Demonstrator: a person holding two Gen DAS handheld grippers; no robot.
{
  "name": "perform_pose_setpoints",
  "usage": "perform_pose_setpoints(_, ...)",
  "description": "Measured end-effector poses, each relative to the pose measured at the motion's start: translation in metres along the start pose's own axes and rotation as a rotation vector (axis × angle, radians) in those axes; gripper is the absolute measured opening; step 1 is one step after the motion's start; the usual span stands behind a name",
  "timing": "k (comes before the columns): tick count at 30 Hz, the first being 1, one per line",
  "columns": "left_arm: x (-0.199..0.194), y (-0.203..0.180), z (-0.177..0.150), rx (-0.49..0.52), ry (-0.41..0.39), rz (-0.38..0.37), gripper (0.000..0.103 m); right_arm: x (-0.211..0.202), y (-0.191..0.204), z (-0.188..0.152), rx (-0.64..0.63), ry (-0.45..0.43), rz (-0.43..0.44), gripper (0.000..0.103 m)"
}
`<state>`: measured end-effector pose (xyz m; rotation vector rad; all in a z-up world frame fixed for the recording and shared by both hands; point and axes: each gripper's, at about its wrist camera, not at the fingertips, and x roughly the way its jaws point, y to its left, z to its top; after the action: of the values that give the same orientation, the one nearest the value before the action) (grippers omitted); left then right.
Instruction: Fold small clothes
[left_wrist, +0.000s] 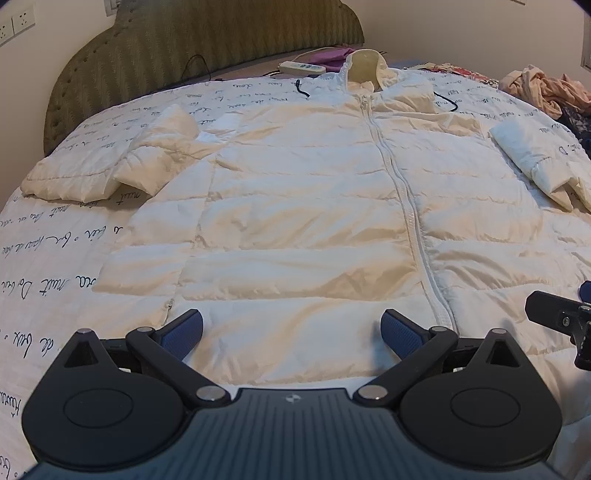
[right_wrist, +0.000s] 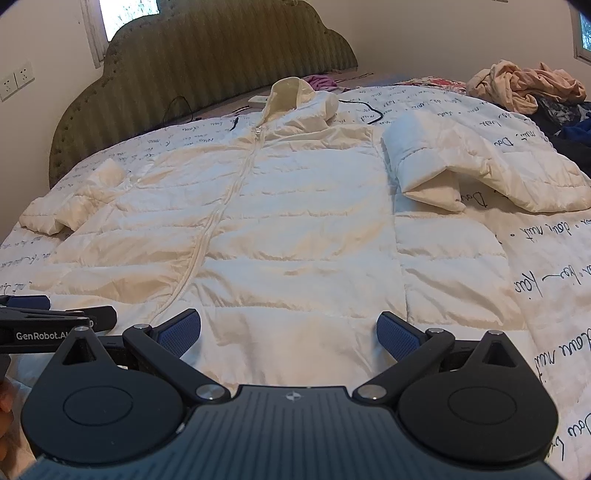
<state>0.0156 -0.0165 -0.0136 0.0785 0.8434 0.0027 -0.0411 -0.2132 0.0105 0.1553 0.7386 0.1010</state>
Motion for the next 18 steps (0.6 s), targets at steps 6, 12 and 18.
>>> perform_pose_setpoints(6, 0.001, -0.006, 0.002, 0.008, 0.000, 0.002, 0.103, -0.001, -0.004, 0.001, 0.008, -0.017, 0.026, 0.103)
perform_pose_setpoints(12, 0.004, -0.016, 0.007, 0.030, 0.002, 0.005, 0.103, -0.005, -0.016, 0.005, 0.040, -0.044, 0.090, 0.103)
perform_pose_setpoints(18, 0.005, -0.025, 0.012, 0.040, -0.013, 0.020, 0.103, -0.009, -0.022, 0.008, 0.024, -0.087, 0.134, 0.103)
